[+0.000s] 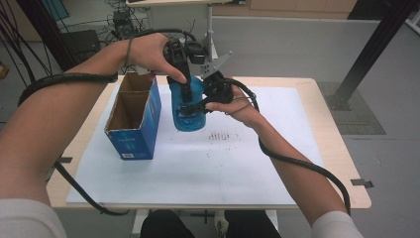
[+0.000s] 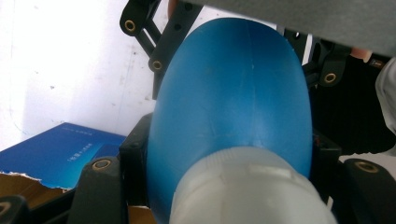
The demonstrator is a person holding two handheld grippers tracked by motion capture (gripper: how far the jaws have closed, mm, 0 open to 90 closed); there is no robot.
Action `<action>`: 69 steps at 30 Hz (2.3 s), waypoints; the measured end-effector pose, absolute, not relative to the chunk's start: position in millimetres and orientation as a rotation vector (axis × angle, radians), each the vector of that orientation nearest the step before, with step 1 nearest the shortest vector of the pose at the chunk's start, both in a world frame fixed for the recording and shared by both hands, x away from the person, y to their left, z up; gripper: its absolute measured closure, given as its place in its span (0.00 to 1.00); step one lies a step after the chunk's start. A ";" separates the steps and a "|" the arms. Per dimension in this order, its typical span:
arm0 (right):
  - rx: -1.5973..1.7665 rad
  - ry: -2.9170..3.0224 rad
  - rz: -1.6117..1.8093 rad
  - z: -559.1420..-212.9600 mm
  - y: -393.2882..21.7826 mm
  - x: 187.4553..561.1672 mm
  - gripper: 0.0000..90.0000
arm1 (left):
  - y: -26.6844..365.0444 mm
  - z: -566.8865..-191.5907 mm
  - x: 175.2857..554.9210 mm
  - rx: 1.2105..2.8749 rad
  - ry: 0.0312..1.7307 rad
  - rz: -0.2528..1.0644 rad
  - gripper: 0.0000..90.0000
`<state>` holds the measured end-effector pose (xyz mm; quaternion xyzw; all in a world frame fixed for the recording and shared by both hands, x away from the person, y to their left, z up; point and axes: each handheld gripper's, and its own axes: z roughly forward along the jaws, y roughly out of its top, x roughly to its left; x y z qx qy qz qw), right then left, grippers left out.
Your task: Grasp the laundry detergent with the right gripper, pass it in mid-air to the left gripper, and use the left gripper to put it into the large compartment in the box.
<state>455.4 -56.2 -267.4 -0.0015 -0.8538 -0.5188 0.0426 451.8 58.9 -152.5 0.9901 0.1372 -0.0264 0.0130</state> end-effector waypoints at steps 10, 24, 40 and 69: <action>-0.009 -2.600 -1.587 -266.5 -55.9 454.5 0.46 | 59.8 -151.9 451.6 3.081 0.429 -0.085 0.41; -0.004 -2.600 -1.595 -265.8 -56.7 454.0 0.45 | 60.1 -150.6 451.3 3.074 0.432 -0.089 0.41; -0.017 -2.621 -1.605 -264.2 -62.4 453.6 0.39 | 60.4 -152.4 452.3 3.082 0.459 -0.094 0.41; -0.323 -2.744 -1.387 -262.5 -115.6 454.8 0.03 | 65.5 -141.5 457.2 3.047 0.611 -0.070 0.41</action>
